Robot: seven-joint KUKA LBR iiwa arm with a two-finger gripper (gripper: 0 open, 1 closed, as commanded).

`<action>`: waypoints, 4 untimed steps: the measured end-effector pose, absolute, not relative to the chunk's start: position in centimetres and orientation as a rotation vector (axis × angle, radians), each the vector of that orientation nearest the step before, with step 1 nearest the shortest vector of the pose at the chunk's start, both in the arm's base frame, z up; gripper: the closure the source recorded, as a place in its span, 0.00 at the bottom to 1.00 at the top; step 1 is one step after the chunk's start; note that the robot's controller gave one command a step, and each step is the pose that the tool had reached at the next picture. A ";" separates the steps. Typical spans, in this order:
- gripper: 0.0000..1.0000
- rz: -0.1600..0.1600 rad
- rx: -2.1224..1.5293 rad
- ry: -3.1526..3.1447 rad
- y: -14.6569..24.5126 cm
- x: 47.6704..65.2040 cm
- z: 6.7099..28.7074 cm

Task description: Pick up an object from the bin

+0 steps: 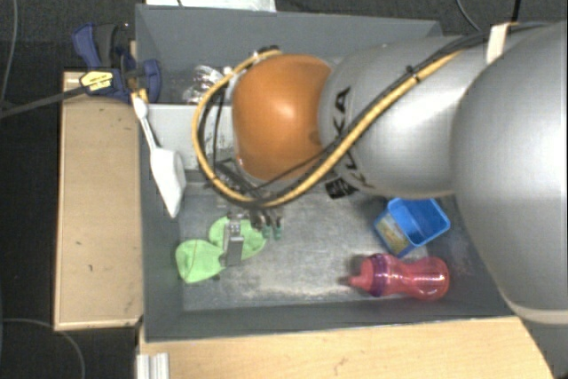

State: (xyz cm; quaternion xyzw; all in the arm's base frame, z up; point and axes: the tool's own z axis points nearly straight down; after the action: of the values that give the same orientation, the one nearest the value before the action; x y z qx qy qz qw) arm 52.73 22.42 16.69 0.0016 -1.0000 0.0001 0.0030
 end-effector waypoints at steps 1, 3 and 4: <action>0.00 -0.003 -0.004 -3.144 22.3 52.9 17.2; 0.00 0.001 0.272 -3.126 23.5 51.0 6.7; 0.00 -0.003 0.323 -3.129 23.3 51.8 7.1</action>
Offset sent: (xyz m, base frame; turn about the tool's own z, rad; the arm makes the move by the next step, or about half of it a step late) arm -0.0164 0.0042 -0.0969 -0.2428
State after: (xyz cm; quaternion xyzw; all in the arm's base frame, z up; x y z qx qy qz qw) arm 51.81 23.25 7.06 0.1027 -0.9947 -0.0010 -0.0020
